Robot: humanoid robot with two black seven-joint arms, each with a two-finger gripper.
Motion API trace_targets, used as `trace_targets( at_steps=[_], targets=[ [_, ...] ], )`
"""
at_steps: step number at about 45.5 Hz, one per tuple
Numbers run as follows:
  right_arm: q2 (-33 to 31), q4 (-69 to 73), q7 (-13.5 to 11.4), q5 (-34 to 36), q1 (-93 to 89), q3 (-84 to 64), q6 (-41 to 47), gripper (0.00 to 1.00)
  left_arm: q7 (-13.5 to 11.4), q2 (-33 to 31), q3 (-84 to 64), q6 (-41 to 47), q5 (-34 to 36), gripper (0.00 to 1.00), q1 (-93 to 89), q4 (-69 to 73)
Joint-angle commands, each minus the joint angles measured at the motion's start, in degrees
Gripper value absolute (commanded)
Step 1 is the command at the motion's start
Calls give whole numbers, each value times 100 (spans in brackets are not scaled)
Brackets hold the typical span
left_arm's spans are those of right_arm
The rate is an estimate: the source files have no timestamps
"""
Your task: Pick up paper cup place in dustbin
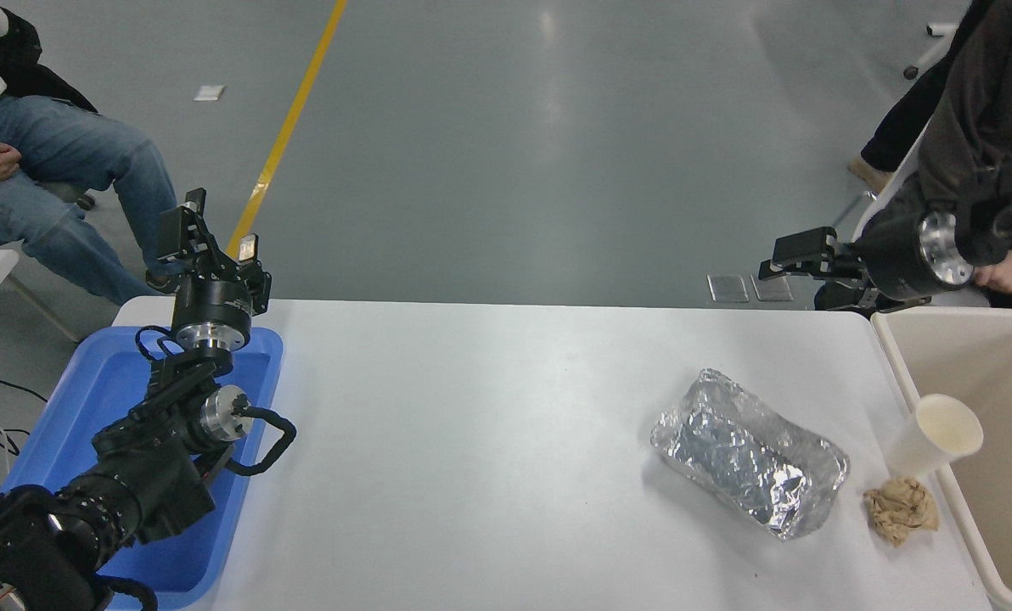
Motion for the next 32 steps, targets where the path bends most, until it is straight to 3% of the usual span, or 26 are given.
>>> trace_targets(
  at_steps=[1, 16, 32],
  targets=[
    [704, 1493, 9, -286, 1645, -1392, 208, 100, 1, 2, 0, 0, -1, 100, 2, 0],
    [1197, 2171, 97, 135, 2964, -1375, 1553, 100, -8, 2, 0, 0, -1, 100, 2, 0],
    [1566, 2619, 167, 1331, 3518, -1331, 1553, 100, -8, 2, 0, 0, -10, 100, 2, 0]
  ],
)
